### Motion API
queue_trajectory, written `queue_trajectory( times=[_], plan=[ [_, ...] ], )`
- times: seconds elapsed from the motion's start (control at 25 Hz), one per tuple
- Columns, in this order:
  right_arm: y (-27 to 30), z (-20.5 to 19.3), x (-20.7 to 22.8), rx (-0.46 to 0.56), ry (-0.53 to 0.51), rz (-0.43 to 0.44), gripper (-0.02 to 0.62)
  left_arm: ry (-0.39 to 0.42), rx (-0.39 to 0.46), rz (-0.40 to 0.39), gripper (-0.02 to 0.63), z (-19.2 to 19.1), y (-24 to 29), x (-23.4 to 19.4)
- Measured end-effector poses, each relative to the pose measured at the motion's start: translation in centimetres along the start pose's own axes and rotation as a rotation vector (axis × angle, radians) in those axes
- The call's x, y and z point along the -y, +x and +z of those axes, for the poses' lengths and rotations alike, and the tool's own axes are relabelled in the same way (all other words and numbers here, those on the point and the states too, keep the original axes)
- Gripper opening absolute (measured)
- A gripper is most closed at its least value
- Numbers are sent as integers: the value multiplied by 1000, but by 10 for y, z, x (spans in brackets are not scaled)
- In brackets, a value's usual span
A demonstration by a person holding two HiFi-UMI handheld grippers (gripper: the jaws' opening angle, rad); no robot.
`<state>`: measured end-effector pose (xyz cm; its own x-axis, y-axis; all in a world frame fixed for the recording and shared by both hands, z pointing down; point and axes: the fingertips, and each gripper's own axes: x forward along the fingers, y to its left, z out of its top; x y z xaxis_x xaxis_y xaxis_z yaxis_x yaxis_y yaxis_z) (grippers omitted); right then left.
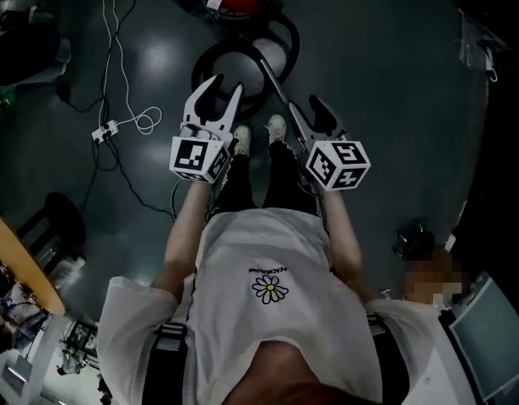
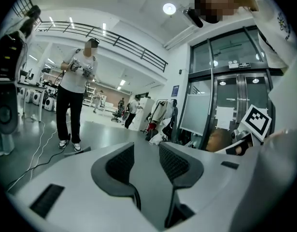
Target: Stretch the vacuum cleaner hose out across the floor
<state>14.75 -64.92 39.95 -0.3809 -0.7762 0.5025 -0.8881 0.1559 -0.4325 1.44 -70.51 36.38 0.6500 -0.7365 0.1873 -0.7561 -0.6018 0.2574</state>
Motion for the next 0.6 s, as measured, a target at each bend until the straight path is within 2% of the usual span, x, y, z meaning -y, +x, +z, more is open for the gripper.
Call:
queue_trajectory(
  times=[0.08, 0.24, 0.4, 0.56, 0.6],
  plan=[
    [15, -9, 16, -52, -23, 16, 224, -5, -19, 24, 155, -12, 18, -4],
    [68, -51, 51, -168, -25, 46, 224, -50, -52, 49, 155, -53, 57, -24],
    [161, -123, 104, -280, -35, 53, 224, -107, -62, 67, 155, -132, 105, -67],
    [244, -227, 190, -373, 206, 27, 224, -213, -14, 103, 155, -223, 140, -102],
    [264, -256, 213, -403, 220, 14, 224, -215, -27, 106, 155, -254, 146, -112]
  ],
)
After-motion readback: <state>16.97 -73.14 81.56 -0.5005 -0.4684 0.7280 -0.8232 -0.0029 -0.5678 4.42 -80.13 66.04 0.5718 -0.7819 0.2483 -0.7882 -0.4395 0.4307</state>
